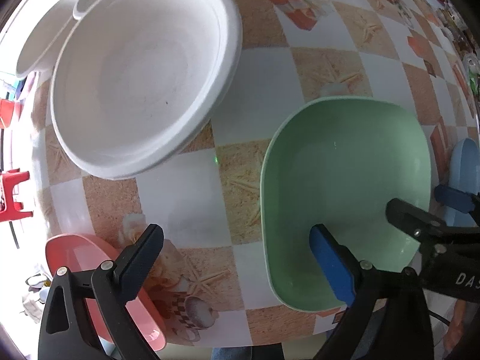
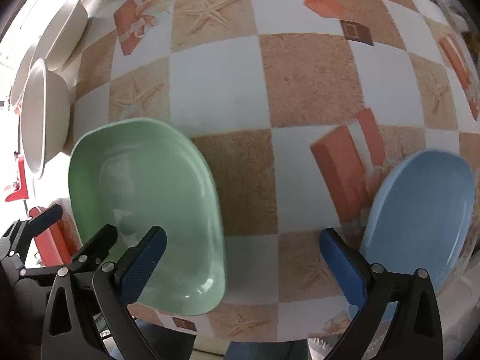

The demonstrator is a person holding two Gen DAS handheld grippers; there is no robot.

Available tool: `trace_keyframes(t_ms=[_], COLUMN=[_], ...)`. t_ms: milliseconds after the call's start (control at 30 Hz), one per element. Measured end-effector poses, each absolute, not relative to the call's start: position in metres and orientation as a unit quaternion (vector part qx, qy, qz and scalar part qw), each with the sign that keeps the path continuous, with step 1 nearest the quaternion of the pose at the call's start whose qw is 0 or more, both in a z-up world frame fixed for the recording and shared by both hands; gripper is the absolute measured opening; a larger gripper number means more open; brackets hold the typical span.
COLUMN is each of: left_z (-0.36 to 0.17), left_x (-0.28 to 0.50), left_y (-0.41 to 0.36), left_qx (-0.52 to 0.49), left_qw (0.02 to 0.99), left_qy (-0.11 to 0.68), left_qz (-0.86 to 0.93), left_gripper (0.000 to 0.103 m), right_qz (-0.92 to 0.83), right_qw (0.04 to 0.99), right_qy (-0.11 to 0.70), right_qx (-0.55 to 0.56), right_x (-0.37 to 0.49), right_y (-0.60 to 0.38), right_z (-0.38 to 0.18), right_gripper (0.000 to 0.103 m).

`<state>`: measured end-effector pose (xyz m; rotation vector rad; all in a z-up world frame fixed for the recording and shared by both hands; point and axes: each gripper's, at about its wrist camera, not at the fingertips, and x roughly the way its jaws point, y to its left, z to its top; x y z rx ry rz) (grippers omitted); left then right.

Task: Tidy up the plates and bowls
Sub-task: 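Close the left tool's fingers on the green plate rim, then lift the green plate with the left tool and carry it over the pink plate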

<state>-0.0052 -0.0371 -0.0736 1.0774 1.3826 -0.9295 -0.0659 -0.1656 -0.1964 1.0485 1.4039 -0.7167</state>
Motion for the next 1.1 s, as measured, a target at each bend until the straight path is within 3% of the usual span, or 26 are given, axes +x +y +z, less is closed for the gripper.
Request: trace_keyframes(t_ms=[167,300,500,600,633,700,833,1100], left_z=[-0.072,-0.072,-0.065,-0.06,-0.057,-0.057,-0.06,-0.046], left_x=[-0.005,-0.011,-0.018,-0.023,-0.025,-0.029,-0.014,-0.004], left_y=[-0.046,-0.06,-0.067,-0.067,-0.067,-0.067,-0.065,-0.056], left_qx=[0.444,0.435,0.431,0.435,0.436,0.439,0.429,0.436], left_qw=[0.548,0.545,0.546,0.546,0.543,0.543,0.541,0.535], left_qy=[0.578,0.578,0.572,0.563,0.56,0.561,0.584,0.589], left_qz=[-0.411,-0.424,-0.435,-0.443,-0.448,-0.445,-0.427,-0.42], left_gripper=[0.095,0.089,0.076,0.056,0.043,0.041,0.021,0.02], right_qz=[-0.323,-0.313,-0.281,-0.268,-0.265,-0.264,-0.264,-0.261], right_qw=[0.597,0.612,0.623,0.625,0.625,0.624,0.616,0.622], right_qy=[0.602,0.599,0.599,0.596,0.594,0.594,0.59,0.592], right_qx=[0.421,0.412,0.417,0.427,0.433,0.435,0.45,0.441], right_x=[-0.069,-0.076,-0.086,-0.092,-0.094,-0.1,-0.115,-0.118], right_y=[-0.166,-0.168,-0.16,-0.154,-0.152,-0.15,-0.146,-0.134], right_z=[-0.185,-0.179,-0.179,-0.177,-0.177,-0.177,-0.175,-0.164], right_gripper=[0.079,0.048,0.039,0.026,0.026,0.024,0.023,0.023])
